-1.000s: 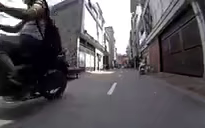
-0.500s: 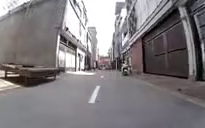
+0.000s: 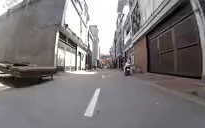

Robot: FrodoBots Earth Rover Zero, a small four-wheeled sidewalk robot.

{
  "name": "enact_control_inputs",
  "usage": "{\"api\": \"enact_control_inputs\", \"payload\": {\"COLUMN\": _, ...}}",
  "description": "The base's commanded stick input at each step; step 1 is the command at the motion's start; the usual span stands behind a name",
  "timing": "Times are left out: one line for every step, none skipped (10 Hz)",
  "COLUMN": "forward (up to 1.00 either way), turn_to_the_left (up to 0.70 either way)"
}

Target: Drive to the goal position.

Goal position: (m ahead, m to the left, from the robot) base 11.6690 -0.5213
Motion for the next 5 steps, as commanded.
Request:
{"api": "enact_control_inputs", "payload": {"forward": 1.0, "turn_to_the_left": 0.0}}
{"api": "enact_control_inputs", "payload": {"forward": 1.0, "turn_to_the_left": 0.0}}
{"api": "enact_control_inputs", "payload": {"forward": 1.0, "turn_to_the_left": 0.0}}
{"api": "enact_control_inputs", "payload": {"forward": 1.0, "turn_to_the_left": 0.0}}
{"api": "enact_control_inputs", "payload": {"forward": 1.0, "turn_to_the_left": 0.0}}
